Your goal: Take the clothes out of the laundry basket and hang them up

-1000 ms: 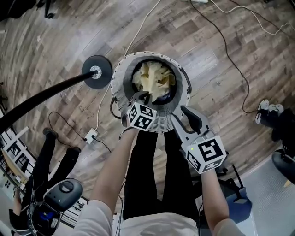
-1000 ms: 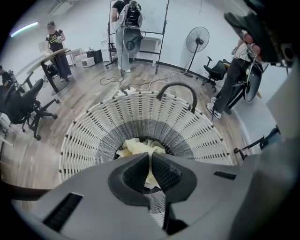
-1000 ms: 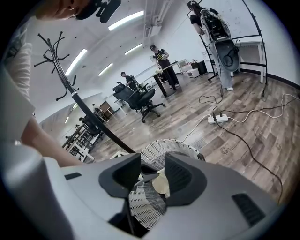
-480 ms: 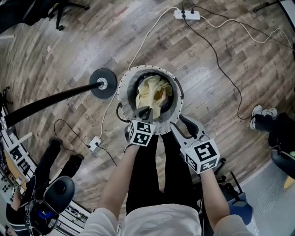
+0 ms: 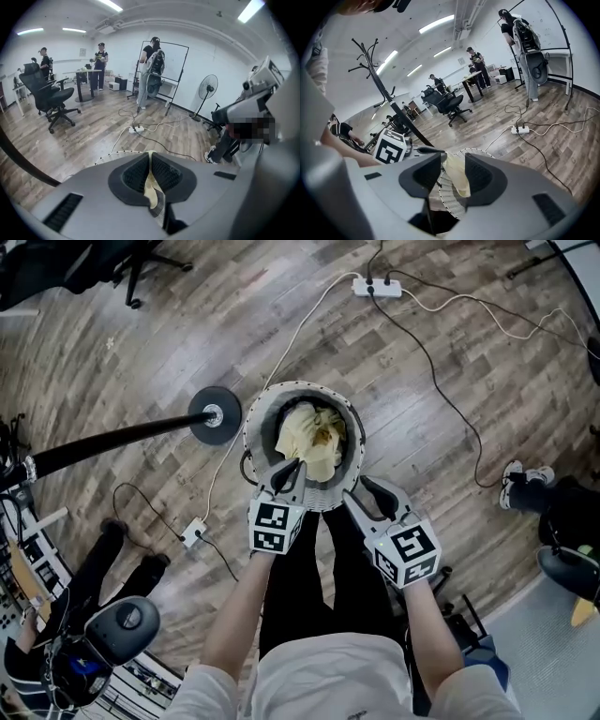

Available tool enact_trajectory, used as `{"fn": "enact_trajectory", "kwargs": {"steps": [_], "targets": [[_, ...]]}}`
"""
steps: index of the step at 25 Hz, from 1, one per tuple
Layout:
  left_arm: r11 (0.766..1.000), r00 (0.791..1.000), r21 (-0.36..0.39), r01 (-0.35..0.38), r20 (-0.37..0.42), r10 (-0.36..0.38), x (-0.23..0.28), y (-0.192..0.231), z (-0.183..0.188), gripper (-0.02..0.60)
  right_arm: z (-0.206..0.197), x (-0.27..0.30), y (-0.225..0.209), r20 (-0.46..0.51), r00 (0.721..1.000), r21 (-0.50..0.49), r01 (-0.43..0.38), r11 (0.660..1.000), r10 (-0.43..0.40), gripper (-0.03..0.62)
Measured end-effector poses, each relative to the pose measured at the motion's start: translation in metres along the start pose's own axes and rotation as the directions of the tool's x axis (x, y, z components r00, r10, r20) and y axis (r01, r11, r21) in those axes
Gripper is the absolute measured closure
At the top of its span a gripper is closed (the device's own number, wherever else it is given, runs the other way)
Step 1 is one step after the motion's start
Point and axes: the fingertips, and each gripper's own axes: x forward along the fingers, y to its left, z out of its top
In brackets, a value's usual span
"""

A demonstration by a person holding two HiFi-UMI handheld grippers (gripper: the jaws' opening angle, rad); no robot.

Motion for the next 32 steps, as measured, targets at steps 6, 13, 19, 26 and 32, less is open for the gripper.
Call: {"fn": "enact_trajectory", "kwargs": {"steps": [6, 13, 19, 26, 32], "targets": [[1.000, 0.993, 0.025, -0.018, 0.114, 0.015, -0.054, -0.015, 0.067, 0.549, 0.016, -0.020, 0.009, 0.013, 1.000, -0.011, 0.004, 1.000, -0.004, 0.441], [0.999, 0.970, 0.020, -0.044, 0.240, 0.038, -0.114, -0.023, 0.147, 0.549, 0.029, -0.036, 0.012, 0.003, 1.000, -0.075, 0.012, 0.997, -0.012, 0.441], [0.996, 0.945, 0.031, -0.079, 0.320, 0.065, -0.160, -0.023, 0.200, 0.549, 0.053, -0.044, 0.027, 0.038, 0.999, -0.121, -0.003, 0.993, 0.007, 0.441], [0.997, 0.910, 0.025, -0.069, 0.412, 0.052, -0.200, -0.036, 0.253, 0.549, 0.075, -0.054, 0.051, 0.061, 0.997, -0.191, -0.034, 0.981, 0.046, 0.439], [0.998, 0.873, 0.024, -0.064, 0.485, 0.044, -0.233, -0.045, 0.292, 0.549, 0.069, -0.058, 0.073, 0.032, 0.995, -0.264, -0.083, 0.961, 0.095, 0.436]]}}
